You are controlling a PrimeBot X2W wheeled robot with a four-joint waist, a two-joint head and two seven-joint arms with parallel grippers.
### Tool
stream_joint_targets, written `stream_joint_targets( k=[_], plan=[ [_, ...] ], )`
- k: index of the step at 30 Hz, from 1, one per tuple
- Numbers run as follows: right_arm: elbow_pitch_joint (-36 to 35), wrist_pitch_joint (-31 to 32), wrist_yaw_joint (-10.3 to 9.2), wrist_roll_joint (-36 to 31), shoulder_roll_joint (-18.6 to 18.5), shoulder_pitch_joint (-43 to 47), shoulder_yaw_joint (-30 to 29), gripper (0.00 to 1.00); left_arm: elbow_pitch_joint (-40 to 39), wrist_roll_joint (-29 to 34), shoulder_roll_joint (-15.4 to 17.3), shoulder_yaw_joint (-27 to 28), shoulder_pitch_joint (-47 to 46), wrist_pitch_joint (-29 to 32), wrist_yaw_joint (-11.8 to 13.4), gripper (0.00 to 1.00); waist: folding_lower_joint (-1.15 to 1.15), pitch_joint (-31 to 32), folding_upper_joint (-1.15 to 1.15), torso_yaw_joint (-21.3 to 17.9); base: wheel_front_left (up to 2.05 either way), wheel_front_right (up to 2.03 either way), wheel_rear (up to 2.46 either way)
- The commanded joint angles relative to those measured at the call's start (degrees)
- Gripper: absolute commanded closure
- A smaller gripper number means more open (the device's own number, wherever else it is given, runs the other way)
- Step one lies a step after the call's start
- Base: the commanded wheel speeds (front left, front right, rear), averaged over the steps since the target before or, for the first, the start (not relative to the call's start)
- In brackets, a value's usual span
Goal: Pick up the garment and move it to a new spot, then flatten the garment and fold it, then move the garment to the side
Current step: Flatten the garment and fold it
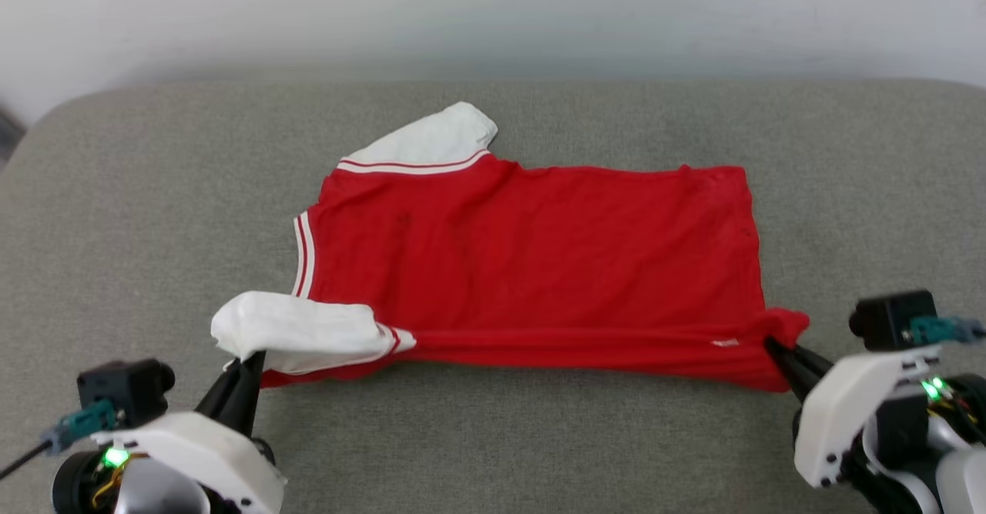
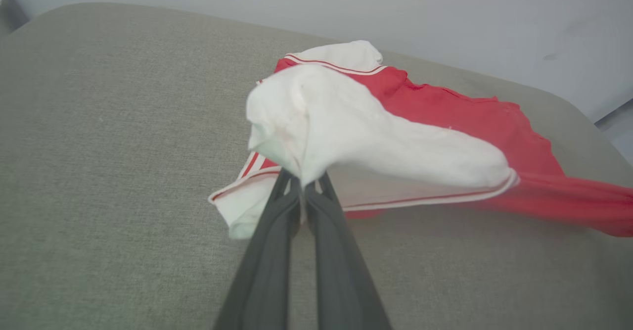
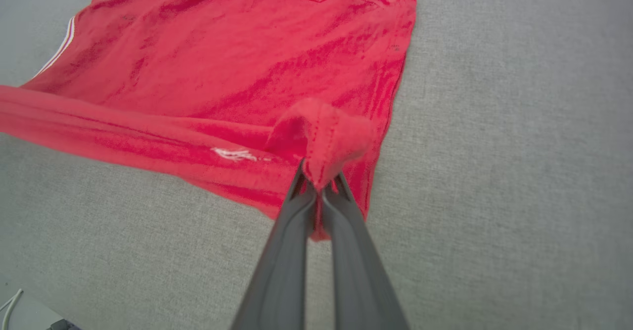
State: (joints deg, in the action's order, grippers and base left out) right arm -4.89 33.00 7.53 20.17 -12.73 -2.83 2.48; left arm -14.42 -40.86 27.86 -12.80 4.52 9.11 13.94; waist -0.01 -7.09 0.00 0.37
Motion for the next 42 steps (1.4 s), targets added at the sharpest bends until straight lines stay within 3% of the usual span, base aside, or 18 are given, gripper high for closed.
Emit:
stream_joint_targets(
  k=[1, 15, 16, 17, 18, 19, 20, 27, 28, 32, 36, 42],
  plan=[
    [2.30, 0.52, -0.07, 0.19, 0.21, -3.51, 0.54, 1.00, 2.25, -0.55, 0.20, -0.45, -2.95, 1.34, -0.94, 1.00, 0.01, -2.13, 0.00, -0.46, 0.00, 0.00, 0.00],
    [21.29, -4.61, -0.06, 0.38, -1.46, -18.79, 7.17, 1.00, 22.22, -1.76, -2.65, -4.59, -18.31, 2.42, -8.68, 1.00, 0.01, -9.04, 0.00, -0.31, 0.00, 0.00, 0.00],
    [22.87, -4.94, -0.06, 0.59, -1.41, -19.33, 7.64, 0.84, 23.72, -2.25, -3.22, -4.87, -19.07, 2.60, -8.99, 0.91, 0.01, -9.16, 0.00, -0.30, 0.00, 0.00, 0.00],
    [24.38, -5.52, -0.06, 0.16, -1.76, -19.76, 8.16, 0.60, 25.28, -2.62, -3.73, -5.18, -19.65, 3.10, -9.43, 0.70, 0.01, -9.28, 0.00, -0.31, 0.00, 0.00, 0.00],
    [25.93, -6.27, -0.06, 0.29, -1.78, -20.28, 8.50, 0.28, 26.58, -2.82, -3.99, -5.48, -20.40, 3.24, -10.00, 0.55, 0.01, -9.41, 0.00, -0.32, 0.00, 0.00, 0.00],
    [27.33, -7.10, -0.08, 0.73, -1.50, -20.60, 8.75, 0.00, 27.78, -3.20, -4.35, -5.52, -21.08, 3.07, -10.35, 0.27, 0.01, -9.43, 0.00, -0.35, 0.00, 0.00, 0.00],
    [28.45, -8.18, -0.08, 0.76, -1.46, -20.94, 9.12, 0.00, 29.13, -3.31, -4.65, -5.59, -21.54, 2.89, -10.73, 0.00, 0.01, -9.32, 0.00, -0.37, 0.00, 0.00, 0.00],
    [27.96, -21.04, -0.06, 1.25, -2.22, -20.14, 10.61, 0.00, 32.17, -4.05, -4.53, -5.15, -20.62, 1.39, -11.87, 0.00, 0.01, -6.10, 0.00, -0.32, 0.00, 0.00, 0.00],
    [26.03, -25.74, -0.06, 0.74, -2.59, -19.06, 9.94, 0.00, 31.14, -4.23, -3.58, -4.88, -19.97, 1.74, -11.93, 0.00, 0.01, -4.63, 0.00, -0.37, 0.00, 0.00, 0.00],
    [21.54, -33.14, -0.05, -1.45, -2.57, -16.37, 7.89, 0.00, 27.47, -4.69, -0.78, -4.78, -18.19, 4.75, -11.68, 0.00, 0.01, -1.66, 0.00, -0.74, 0.00, 0.00, 0.00],
    [16.16, -35.85, -0.05, -4.18, -1.01, -12.88, 4.76, 0.00, 22.47, -5.73, 3.40, -4.48, -16.98, 11.08, -10.82, 0.00, 0.01, 0.10, 0.00, -1.34, 0.00, 0.00, 0.00],
    [7.42, -34.48, -0.05, -7.53, 2.27, -7.78, 2.05, 0.00, 18.41, -9.12, 9.61, -4.66, -16.56, 23.96, -9.84, 0.00, 0.01, -0.53, 0.00, -3.30, 0.00, 0.00, 0.00]
  ],
)
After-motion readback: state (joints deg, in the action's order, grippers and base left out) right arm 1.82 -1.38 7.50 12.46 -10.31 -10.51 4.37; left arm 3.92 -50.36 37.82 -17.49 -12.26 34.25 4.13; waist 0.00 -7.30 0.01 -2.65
